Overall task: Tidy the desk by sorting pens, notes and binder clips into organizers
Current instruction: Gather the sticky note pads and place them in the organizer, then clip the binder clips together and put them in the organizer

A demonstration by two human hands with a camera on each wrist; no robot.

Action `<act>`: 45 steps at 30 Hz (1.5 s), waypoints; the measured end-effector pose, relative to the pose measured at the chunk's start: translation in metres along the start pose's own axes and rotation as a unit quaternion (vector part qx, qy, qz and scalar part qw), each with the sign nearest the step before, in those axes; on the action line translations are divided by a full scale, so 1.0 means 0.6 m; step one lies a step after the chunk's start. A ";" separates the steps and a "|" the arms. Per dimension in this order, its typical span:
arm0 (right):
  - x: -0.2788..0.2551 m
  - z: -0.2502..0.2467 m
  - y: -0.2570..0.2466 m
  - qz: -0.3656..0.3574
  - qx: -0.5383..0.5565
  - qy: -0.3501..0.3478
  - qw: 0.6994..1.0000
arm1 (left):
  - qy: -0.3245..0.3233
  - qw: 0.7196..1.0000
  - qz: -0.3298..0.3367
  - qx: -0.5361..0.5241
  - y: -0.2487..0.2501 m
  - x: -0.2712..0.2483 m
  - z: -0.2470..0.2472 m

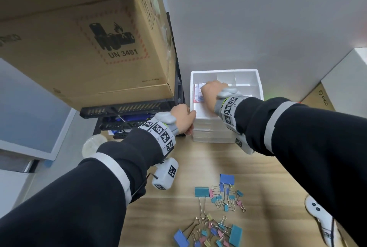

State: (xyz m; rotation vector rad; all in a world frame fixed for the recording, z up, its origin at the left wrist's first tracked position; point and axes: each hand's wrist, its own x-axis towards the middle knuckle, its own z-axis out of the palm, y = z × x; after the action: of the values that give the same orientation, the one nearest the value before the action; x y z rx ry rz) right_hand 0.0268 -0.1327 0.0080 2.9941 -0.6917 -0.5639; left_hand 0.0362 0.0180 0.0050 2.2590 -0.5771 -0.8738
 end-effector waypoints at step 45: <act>-0.263 0.417 0.066 -0.088 0.203 -0.082 0.972 | -0.324 0.841 -0.169 0.399 -0.306 -0.205 0.227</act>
State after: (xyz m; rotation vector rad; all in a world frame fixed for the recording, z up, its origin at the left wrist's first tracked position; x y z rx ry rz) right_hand -0.2092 -0.0852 -0.1679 3.4477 -0.6170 -0.7714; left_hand -0.1142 0.1639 -0.1480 2.8240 -0.9996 -1.8973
